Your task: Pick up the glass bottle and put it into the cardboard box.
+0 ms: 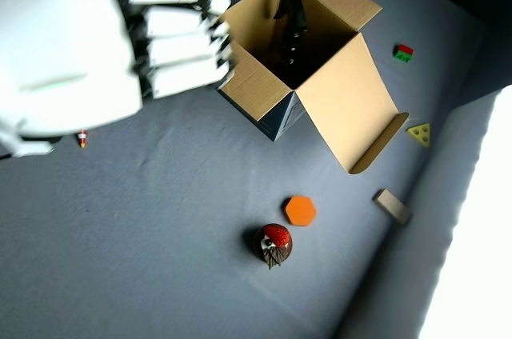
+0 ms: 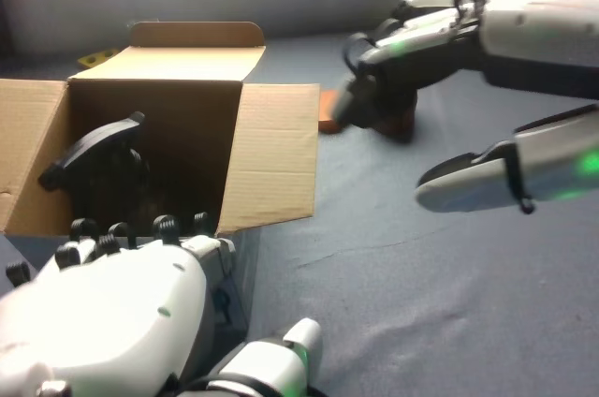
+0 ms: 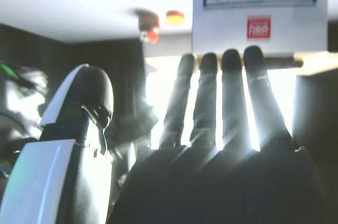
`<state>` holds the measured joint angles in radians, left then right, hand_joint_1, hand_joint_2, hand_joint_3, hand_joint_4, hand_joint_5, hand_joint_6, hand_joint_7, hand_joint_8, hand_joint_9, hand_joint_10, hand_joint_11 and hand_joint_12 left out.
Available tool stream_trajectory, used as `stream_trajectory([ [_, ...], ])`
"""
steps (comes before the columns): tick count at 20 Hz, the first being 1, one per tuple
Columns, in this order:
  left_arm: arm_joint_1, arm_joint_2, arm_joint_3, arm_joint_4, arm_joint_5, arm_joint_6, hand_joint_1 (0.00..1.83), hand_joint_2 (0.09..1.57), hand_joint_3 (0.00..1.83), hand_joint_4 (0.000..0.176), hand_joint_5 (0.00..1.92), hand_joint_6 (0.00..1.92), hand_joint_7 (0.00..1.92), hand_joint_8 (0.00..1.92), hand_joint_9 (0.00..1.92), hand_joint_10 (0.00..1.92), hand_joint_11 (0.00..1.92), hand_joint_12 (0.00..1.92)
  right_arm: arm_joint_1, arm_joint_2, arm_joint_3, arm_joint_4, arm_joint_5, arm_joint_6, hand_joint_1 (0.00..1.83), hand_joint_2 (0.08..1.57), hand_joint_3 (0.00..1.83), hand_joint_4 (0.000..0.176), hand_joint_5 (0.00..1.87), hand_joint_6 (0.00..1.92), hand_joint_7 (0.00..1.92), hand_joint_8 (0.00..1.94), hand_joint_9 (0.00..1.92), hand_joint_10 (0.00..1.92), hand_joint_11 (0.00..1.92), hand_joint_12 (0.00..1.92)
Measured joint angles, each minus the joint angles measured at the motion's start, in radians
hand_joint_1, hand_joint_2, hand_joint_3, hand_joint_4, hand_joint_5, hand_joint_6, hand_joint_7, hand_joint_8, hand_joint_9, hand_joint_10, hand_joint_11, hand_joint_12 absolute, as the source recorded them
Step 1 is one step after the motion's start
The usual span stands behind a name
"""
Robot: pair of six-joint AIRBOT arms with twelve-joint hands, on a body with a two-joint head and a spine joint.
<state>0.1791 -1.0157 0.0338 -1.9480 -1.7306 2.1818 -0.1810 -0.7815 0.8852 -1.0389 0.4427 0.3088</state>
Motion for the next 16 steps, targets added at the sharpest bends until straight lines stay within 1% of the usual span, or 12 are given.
stream_trajectory([
  [1, -0.035, 0.004, 0.004, -0.024, -0.001, 0.027, 0.32, 1.27, 0.0, 0.0, 0.72, 0.6, 0.81, 0.42, 0.57, 0.68, 0.08, 1.48, -0.014, 0.033, -0.028, 0.022, -0.025, -0.013, 0.49, 1.21, 0.01, 0.0, 0.75, 0.99, 0.91, 0.57, 0.65, 1.18, 0.28, 1.75],
  [2, -0.066, 0.005, 0.009, -0.039, -0.008, 0.043, 0.32, 1.27, 0.0, 0.0, 0.72, 0.6, 0.81, 0.42, 0.57, 0.68, 0.08, 1.48, -0.034, 0.053, -0.048, 0.047, -0.054, -0.065, 0.49, 1.21, 0.01, 0.0, 0.75, 0.99, 0.91, 0.57, 0.65, 1.18, 0.28, 1.75],
  [3, -0.099, 0.005, 0.014, -0.043, -0.013, 0.063, 0.36, 1.27, 0.0, 0.0, 0.71, 1.22, 0.75, 1.23, 0.58, 1.46, 0.31, 1.79, -0.065, 0.069, -0.079, 0.132, -0.114, -0.178, 0.51, 1.24, 0.02, 0.0, 0.83, 1.19, 0.96, 1.03, 0.79, 1.44, 0.54, 1.89],
  [4, -0.115, 0.004, 0.019, -0.031, -0.011, 0.069, 0.41, 1.27, 0.0, 0.0, 0.77, 1.33, 0.78, 1.46, 0.65, 1.72, 0.49, 1.89, -0.087, 0.076, -0.109, 0.231, -0.177, -0.282, 0.55, 1.26, 0.02, 0.0, 0.91, 1.26, 1.01, 1.21, 0.9, 1.59, 0.78, 1.92],
  [5, -0.115, 0.004, 0.026, -0.003, -0.01, 0.069, 0.48, 1.28, 0.0, 0.0, 0.8, 1.48, 0.82, 1.6, 0.72, 1.85, 0.64, 1.92, -0.1, 0.085, -0.14, 0.374, -0.228, -0.41, 0.58, 1.29, 0.02, 0.0, 0.97, 1.32, 1.07, 1.34, 1.02, 1.74, 0.97, 1.92],
  [6, -0.109, 0.005, 0.029, 0.015, -0.01, 0.069, 0.53, 1.3, 0.01, 0.0, 0.83, 1.62, 0.88, 1.72, 0.82, 1.91, 0.75, 1.92, -0.11, 0.093, -0.165, 0.529, -0.255, -0.54, 0.61, 1.32, 0.03, 0.0, 1.01, 1.41, 1.14, 1.46, 1.13, 1.82, 1.13, 1.92],
  [8, -0.037, 0.037, 0.028, 0.104, 0.034, 0.036, 0.63, 1.33, 0.01, 0.0, 0.93, 1.8, 1.04, 1.78, 1.08, 1.92, 1.02, 1.92, -0.11, 0.093, -0.212, 0.857, -0.313, -0.851, 0.72, 1.38, 0.05, 0.0, 1.07, 1.7, 1.22, 1.74, 1.24, 1.92, 1.3, 1.92],
  [9, -0.011, 0.048, 0.028, 0.127, 0.051, 0.03, 0.63, 1.33, 0.01, 0.0, 0.93, 1.8, 1.04, 1.78, 1.08, 1.92, 1.02, 1.92, -0.11, 0.092, -0.226, 0.978, -0.336, -0.954, 0.72, 1.38, 0.05, 0.0, 1.07, 1.7, 1.22, 1.74, 1.24, 1.92, 1.3, 1.92],
  [10, 0.037, 0.066, 0.025, 0.173, 0.078, 0.017, 0.74, 1.36, 0.02, 0.0, 1.0, 1.91, 1.12, 1.89, 1.22, 1.92, 1.18, 1.92, -0.112, 0.091, -0.243, 1.082, -0.352, -1.054, 0.77, 1.43, 0.08, 0.0, 1.11, 1.82, 1.26, 1.83, 1.3, 1.92, 1.37, 1.92],
  [11, 0.08, 0.09, 0.02, 0.232, 0.113, -0.008, 0.79, 1.37, 0.02, 0.0, 1.02, 1.92, 1.14, 1.91, 1.26, 1.92, 1.23, 1.92, -0.122, 0.092, -0.262, 1.129, -0.349, -1.1, 0.91, 0.95, 0.95, 0.0, 0.83, 1.9, 1.27, 1.84, 1.31, 1.92, 1.38, 1.92],
  [12, 0.123, 0.115, 0.02, 0.295, 0.159, -0.035, 0.84, 1.37, 0.02, 0.0, 1.03, 1.92, 1.16, 1.92, 1.28, 1.92, 1.25, 1.92, -0.134, 0.092, -0.283, 1.136, -0.347, -1.129, 0.95, 0.79, 1.23, 0.0, 0.81, 1.92, 1.28, 1.85, 1.31, 1.92, 1.38, 1.92],
  [16, 0.196, 0.168, 0.02, 0.428, 0.29, -0.066, 0.86, 1.37, 0.01, 0.0, 1.04, 1.92, 1.17, 1.92, 1.29, 1.92, 1.25, 1.92, -0.195, 0.073, -0.324, 1.181, -0.28, -1.241, 0.96, 0.74, 1.31, 0.0, 0.82, 1.92, 1.29, 1.86, 1.33, 1.92, 1.39, 1.92],
])
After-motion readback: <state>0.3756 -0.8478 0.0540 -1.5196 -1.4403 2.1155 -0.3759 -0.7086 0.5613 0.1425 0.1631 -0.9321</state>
